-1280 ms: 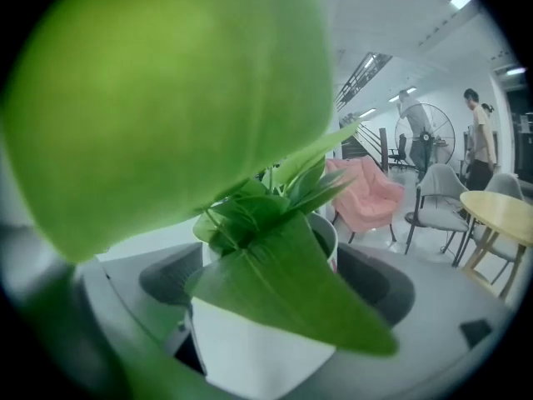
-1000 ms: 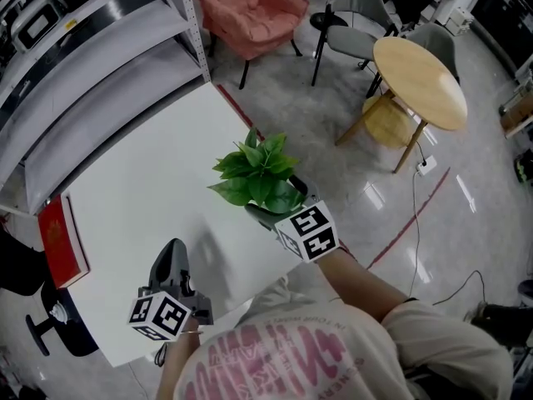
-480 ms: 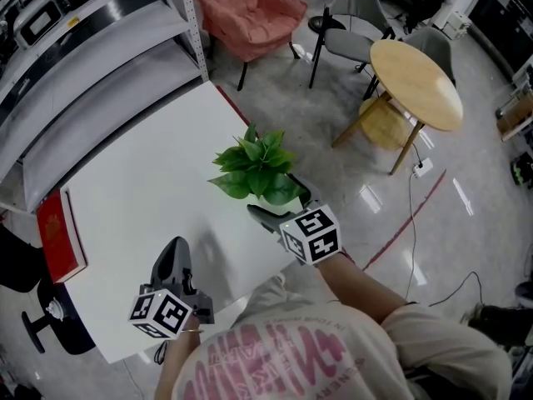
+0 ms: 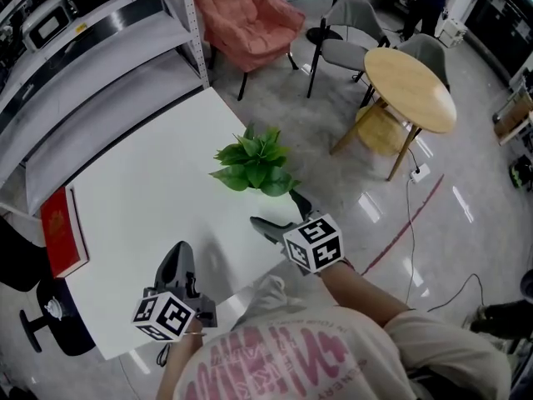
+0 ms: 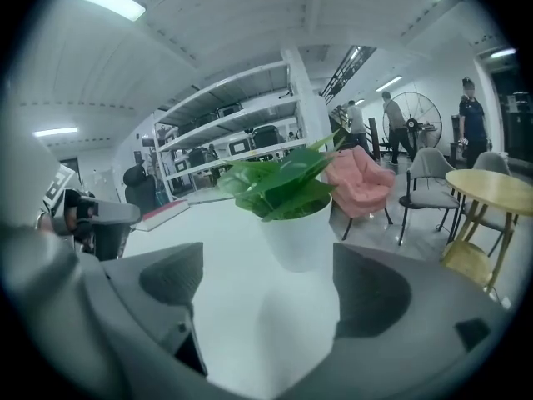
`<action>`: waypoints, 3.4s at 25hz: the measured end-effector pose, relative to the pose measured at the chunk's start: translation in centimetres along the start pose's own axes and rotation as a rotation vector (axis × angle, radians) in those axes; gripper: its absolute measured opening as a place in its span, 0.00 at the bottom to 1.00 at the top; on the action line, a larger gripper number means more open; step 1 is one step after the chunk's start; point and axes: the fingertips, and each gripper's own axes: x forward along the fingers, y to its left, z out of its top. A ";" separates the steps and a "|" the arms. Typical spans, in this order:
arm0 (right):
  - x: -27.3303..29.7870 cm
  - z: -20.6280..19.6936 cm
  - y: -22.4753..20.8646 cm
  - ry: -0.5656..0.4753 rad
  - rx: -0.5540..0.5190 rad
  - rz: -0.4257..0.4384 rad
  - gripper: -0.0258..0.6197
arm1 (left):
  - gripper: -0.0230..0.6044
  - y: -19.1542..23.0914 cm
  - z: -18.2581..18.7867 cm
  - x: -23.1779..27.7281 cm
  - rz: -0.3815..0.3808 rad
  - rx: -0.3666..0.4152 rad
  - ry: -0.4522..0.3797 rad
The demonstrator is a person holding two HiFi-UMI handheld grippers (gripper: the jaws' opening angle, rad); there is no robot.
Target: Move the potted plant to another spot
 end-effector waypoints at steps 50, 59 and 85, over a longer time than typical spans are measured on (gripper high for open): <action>-8.9 1.6 13.3 -0.202 0.353 0.182 0.31 | 0.04 -3.0 2.2 -14.0 -0.035 0.046 -0.098; -9.6 2.0 17.9 -0.254 0.412 0.178 0.20 | 0.04 -1.3 3.4 -17.7 -0.073 0.062 -0.088; -10.8 -1.7 26.2 -0.214 0.291 0.060 0.05 | 0.04 3.3 1.7 -25.4 -0.085 0.063 -0.061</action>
